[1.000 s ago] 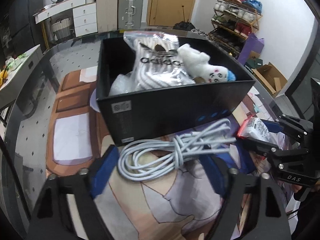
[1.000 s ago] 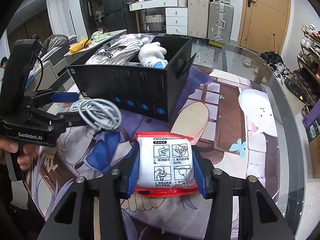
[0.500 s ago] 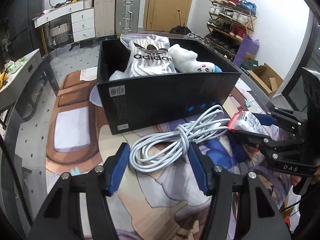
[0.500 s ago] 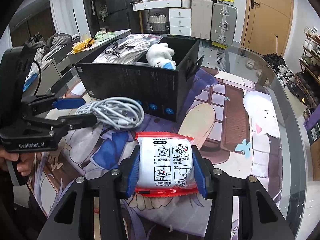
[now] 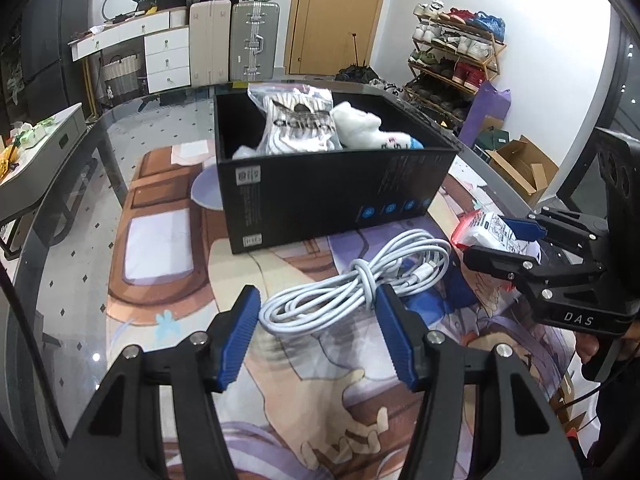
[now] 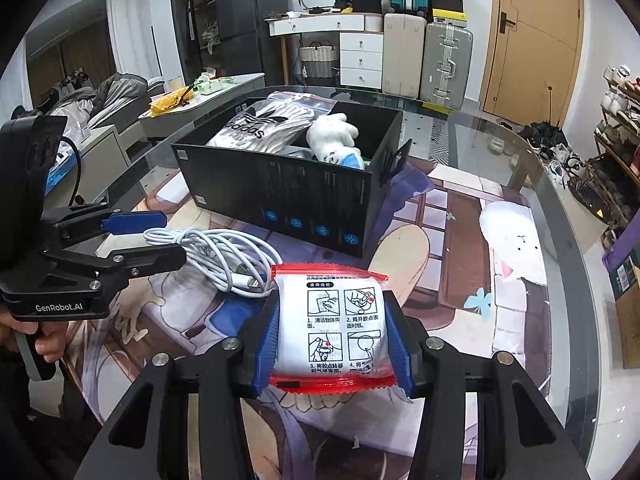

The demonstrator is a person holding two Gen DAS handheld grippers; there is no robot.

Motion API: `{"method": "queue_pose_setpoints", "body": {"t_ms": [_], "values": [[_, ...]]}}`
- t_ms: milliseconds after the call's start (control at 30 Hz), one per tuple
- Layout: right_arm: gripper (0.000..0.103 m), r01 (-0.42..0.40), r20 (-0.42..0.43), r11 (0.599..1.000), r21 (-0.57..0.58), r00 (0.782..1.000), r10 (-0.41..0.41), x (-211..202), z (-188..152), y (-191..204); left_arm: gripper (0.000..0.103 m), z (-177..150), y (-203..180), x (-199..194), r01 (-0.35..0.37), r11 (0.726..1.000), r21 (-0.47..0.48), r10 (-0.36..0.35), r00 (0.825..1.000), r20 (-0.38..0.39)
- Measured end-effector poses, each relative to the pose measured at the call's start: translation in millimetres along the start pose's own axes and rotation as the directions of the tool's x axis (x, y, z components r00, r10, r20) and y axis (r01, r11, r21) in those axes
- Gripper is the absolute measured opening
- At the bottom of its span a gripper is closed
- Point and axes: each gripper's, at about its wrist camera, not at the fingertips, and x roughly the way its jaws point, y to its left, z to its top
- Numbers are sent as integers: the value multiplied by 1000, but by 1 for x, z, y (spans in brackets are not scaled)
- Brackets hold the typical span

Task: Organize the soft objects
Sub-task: 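Grasp the white cable coil with the left gripper while the right holds the snack packet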

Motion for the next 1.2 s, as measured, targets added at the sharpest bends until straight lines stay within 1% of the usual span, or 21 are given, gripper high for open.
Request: {"method": "queue_pose_setpoints", "body": {"t_ms": [100,167,200,267,300,367,500,567,633,667,700,733,767,800,867,967,1200], "values": [[48,-1,-6,1000,-1,1000,1,0,-3,2,59,-4,-4,1,-2,1000,12,2,1000,-27],[48,-1,-7,1000,-1,1000,1,-1,-4,2,62,-7,-8,2,-4,999,39,5,999,-39],[48,-1,-8,1000,-1,1000,1,-1,-4,2,70,-7,-9,2,-14,999,50,16,999,-37],[48,2,-8,1000,2,1000,-2,-1,-4,1,80,-6,-12,2,-22,998,65,24,999,-34],[48,3,-8,1000,2,1000,-3,-1,-5,1,82,-5,-13,2,-16,997,73,18,999,-30],[48,5,-8,1000,3,1000,-5,-1,-5,0,85,-2,-17,5,-4,996,92,7,999,-34],[48,13,-11,1000,11,1000,-13,0,-5,-4,85,4,-24,14,-21,992,127,26,999,-37],[48,16,-13,1000,16,1000,-15,1,-6,-6,85,6,-27,20,-4,990,141,11,999,-43],[48,21,-16,1000,21,1000,-20,1,-7,-9,80,7,-33,24,25,987,159,-17,998,-52],[48,22,-16,999,23,1000,-22,0,-7,-10,71,7,-36,25,36,985,171,-27,998,-52],[48,22,-15,999,26,1000,-22,0,-7,-11,58,7,-37,25,59,983,173,-50,997,-53],[48,25,-14,999,28,1000,-24,0,-7,-12,50,7,-38,24,79,982,172,-71,996,-55],[48,26,-12,999,31,1000,-25,-1,-7,-13,37,7,-41,23,91,980,177,-82,995,-57],[48,25,-11,999,33,1000,-25,-1,-8,-13,30,7,-43,23,94,978,186,-84,995,-60],[48,25,-8,999,36,1000,-25,-1,-8,-14,26,6,-47,22,103,975,197,-91,993,-69],[48,21,-1,999,35,1000,-21,-2,-8,-13,26,6,-48,19,105,975,198,-93,993,-67],[48,9,44,1000,23,999,-10,-13,-3,-7,26,6,-38,0,91,982,166,-89,996,-20]]}}
